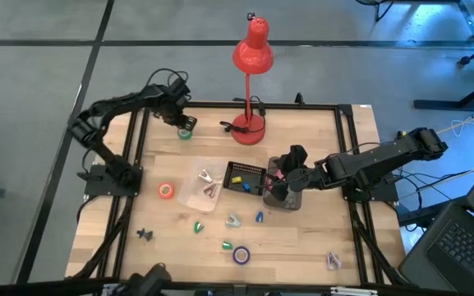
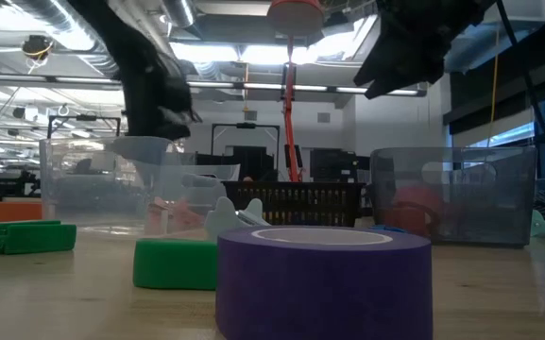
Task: Pick and place Stapler, Stapler remover, tape
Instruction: Put the green tape into the black bin
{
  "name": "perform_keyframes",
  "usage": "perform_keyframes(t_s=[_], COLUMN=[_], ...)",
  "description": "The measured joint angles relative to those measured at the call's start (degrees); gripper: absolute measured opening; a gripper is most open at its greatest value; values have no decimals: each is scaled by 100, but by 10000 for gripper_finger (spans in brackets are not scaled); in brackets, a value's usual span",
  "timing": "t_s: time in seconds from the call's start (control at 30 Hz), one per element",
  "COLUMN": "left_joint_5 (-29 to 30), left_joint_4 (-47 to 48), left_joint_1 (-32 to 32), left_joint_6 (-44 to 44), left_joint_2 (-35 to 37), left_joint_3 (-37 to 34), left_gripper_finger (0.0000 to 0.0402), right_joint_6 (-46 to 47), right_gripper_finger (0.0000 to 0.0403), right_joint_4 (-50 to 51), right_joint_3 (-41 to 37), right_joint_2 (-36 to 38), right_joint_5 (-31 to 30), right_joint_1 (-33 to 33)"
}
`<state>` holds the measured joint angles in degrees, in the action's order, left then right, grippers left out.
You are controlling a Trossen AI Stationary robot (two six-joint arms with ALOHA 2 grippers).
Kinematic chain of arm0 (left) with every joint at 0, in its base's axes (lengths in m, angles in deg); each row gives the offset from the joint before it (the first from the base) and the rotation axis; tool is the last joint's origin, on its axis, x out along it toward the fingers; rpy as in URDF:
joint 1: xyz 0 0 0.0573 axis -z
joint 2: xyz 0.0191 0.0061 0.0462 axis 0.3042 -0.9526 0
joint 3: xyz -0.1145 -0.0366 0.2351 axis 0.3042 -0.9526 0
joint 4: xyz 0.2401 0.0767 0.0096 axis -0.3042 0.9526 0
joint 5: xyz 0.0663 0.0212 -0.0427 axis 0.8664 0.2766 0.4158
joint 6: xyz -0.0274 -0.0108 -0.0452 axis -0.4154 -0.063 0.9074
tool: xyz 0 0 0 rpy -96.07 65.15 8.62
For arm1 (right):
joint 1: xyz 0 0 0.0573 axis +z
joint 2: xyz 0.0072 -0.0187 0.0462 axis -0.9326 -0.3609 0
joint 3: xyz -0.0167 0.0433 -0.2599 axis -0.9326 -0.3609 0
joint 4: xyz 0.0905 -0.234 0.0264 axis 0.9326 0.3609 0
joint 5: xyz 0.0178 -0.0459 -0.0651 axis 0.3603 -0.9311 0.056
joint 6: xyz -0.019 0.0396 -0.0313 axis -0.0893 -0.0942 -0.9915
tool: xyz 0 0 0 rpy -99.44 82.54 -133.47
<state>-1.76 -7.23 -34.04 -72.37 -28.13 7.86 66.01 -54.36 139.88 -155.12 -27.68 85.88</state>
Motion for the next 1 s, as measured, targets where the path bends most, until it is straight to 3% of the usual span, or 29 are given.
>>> perform_keyframes(t_s=[0.27,0.57,0.87,1.0], left_joint_5=[393,903,869,1014], left_joint_4=[-78,-322,-329,-324], left_joint_1=[-10,-20,-15,-13], left_joint_6=[-215,-402,-474,-614], left_joint_2=[-799,-938,-907,-907], left_joint_3=[31,-28,-11,-11], left_gripper_finger=[125,125,124,77], right_joint_6=[9,158,160,177], right_gripper_finger=[269,269,269,269], right_joint_4=[58,48,43,41], right_joint_3=[-2,-1,0,-2], right_joint_2=[0,0,0,0], right_joint_5=[15,91,125,151], right_joint_1=[2,7,9,9])
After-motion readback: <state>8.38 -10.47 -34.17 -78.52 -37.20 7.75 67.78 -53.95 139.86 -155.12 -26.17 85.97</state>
